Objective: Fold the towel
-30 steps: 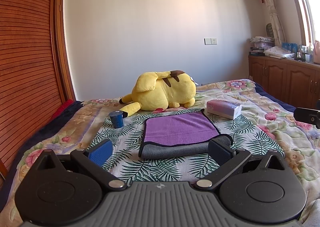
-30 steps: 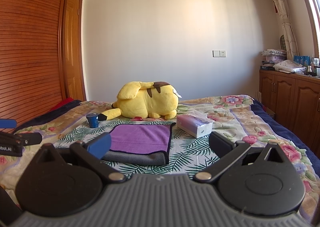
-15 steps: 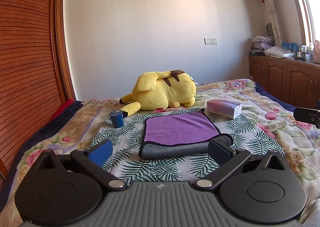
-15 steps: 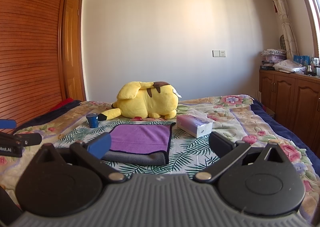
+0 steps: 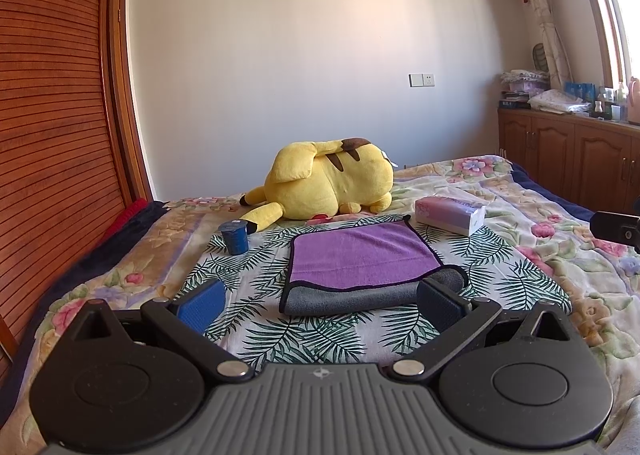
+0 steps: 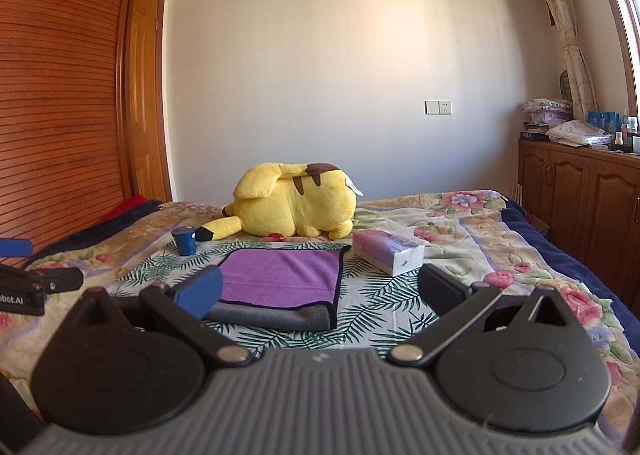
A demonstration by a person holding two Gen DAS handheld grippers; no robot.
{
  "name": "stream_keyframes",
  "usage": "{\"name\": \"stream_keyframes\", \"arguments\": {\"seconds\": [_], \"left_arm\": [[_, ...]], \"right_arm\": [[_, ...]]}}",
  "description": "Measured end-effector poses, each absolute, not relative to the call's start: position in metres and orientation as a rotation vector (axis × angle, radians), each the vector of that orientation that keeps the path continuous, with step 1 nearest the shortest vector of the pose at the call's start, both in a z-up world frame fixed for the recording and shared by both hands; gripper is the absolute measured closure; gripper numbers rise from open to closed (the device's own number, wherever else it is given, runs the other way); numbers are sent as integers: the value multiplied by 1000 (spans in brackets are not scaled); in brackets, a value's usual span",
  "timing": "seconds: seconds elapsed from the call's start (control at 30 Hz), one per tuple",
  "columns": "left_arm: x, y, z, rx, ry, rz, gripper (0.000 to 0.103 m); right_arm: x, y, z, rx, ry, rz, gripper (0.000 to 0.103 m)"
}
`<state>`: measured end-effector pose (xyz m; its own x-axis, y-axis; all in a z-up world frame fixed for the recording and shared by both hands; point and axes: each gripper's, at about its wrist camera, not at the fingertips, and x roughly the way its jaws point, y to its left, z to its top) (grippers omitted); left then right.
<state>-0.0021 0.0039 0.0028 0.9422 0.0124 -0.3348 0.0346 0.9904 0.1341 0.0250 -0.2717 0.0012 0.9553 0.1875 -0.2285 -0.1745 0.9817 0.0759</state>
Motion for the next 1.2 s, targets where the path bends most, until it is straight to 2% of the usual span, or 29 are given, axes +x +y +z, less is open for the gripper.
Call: {"name": "stream_keyframes", "arguments": {"seconds": [0.5,1.03,1.13,1.2], "left_arm": [[0,0,0,153,356,-18,16],[25,1,-13,179,435,-45,16],[34,5,-14,177,452,-58,16],[40,7,-16,174,461,-61,16]], "right_arm": [[27,-274,8,54,246,188,0],[46,-255,-9,30,310,222,0],[54,-253,-10,37,331,225,2],[60,-252,-12,39,350,229,11]]}}
